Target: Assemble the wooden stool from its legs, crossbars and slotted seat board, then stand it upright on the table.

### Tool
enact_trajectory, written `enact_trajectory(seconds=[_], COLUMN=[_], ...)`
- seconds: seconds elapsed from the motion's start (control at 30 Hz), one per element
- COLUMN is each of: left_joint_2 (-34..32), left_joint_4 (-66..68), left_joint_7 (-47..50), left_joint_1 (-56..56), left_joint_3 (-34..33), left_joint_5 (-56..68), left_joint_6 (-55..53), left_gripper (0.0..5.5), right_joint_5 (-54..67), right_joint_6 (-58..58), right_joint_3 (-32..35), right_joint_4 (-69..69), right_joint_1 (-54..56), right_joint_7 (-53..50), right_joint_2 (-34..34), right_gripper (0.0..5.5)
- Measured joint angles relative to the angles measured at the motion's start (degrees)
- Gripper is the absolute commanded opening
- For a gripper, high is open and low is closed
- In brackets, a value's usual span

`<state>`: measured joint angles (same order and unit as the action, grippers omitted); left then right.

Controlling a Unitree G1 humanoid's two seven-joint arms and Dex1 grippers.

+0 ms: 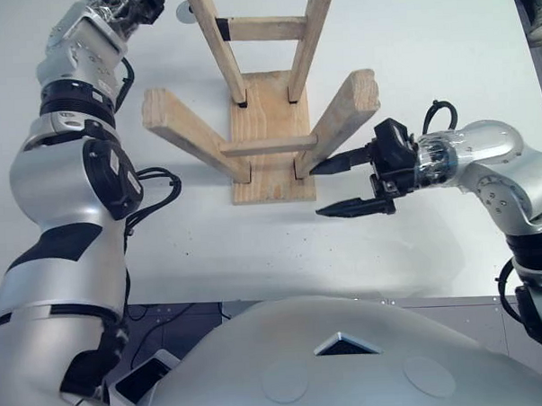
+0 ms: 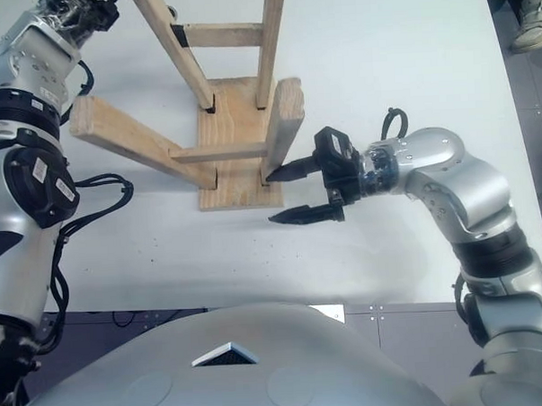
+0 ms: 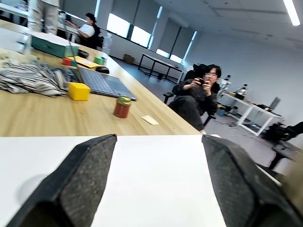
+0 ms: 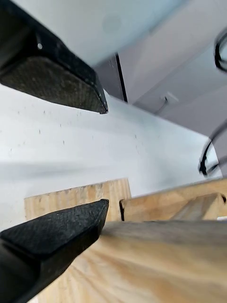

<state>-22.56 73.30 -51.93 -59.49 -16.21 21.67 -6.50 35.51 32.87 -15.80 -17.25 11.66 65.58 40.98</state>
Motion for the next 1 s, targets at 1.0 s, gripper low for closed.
enact_trajectory(seconds=[1.0], left_joint_2=[13.0], left_joint_4=[-98.6], left_joint_7=[4.0], left_joint_1=[53.6], left_joint_3=[12.2], left_joint_5=[30.1], left_joint_6=[-47.0], left_gripper=[3.32], right_joint_5=[-18.7], right_joint_6=[-20.4], right_joint_3=[7.4], right_joint_4=[21.6], right_joint_1=[4.2], right_joint_7=[-20.2], right_joint_2=[-9.4], right_gripper=[3.35])
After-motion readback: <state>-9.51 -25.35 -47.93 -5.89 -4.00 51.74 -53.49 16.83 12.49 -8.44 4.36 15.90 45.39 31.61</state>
